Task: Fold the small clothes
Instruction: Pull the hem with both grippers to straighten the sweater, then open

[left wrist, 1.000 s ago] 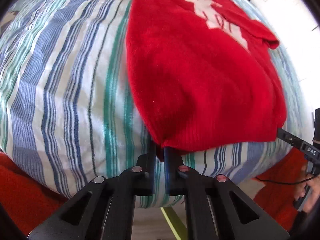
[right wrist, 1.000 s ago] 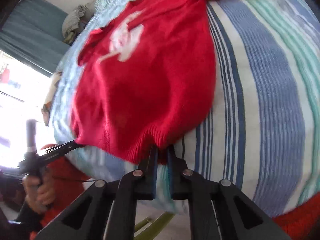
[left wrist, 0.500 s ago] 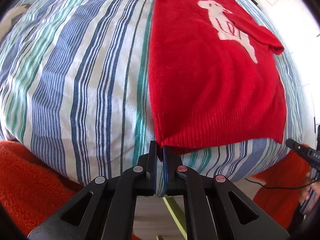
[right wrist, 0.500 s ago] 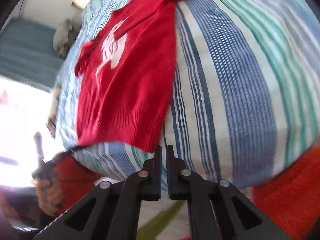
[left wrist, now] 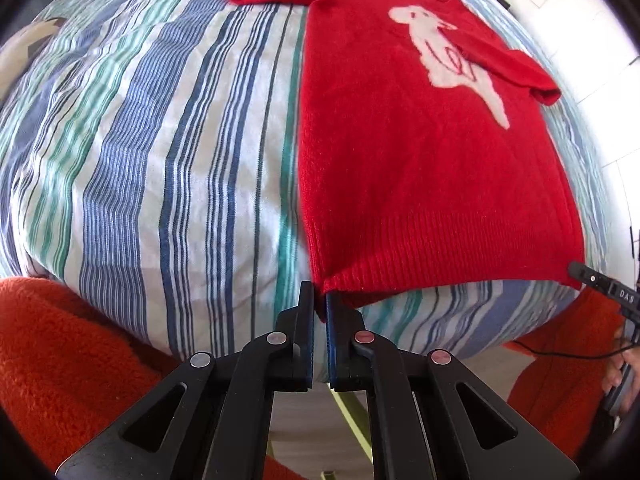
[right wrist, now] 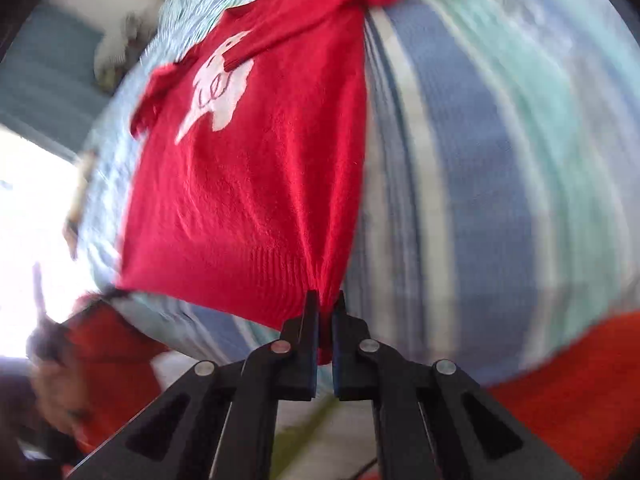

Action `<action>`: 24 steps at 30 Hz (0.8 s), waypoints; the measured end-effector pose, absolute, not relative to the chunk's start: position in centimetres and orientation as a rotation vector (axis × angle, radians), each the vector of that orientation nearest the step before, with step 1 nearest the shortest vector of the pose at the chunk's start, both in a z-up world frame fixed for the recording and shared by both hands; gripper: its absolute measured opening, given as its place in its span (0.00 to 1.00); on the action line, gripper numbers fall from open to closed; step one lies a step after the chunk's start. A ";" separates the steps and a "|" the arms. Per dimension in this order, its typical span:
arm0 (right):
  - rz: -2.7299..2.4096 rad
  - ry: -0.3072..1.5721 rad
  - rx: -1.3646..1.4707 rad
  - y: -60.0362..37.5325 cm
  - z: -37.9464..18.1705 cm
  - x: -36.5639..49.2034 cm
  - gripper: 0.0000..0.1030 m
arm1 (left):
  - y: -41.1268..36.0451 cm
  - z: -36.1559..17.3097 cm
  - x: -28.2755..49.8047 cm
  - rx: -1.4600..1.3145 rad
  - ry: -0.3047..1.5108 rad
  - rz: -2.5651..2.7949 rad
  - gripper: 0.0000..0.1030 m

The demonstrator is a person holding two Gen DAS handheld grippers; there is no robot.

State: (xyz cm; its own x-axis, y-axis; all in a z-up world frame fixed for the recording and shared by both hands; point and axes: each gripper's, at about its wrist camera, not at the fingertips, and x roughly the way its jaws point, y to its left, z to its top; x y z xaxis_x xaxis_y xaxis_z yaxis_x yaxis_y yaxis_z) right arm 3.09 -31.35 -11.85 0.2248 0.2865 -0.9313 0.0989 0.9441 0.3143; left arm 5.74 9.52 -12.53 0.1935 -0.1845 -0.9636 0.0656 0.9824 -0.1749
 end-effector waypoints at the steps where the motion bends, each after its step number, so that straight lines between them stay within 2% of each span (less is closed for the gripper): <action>1: 0.121 1.354 0.325 -31.6 -11.8 3.1 0.03 | 9.1 -12.7 5.8 -0.084 1.369 -0.172 0.03; 8: 0.050 1.418 0.327 -32.1 -16.2 4.9 0.03 | 6.3 -16.3 7.1 0.068 1.430 -0.111 0.02; 20: 0.039 1.404 0.324 -32.2 -16.0 4.7 0.03 | 4.6 -17.8 6.7 0.100 1.401 -0.098 0.03; 24: 0.014 1.409 0.366 -32.3 -15.6 4.3 0.03 | 4.1 -17.5 6.1 0.114 1.391 -0.099 0.07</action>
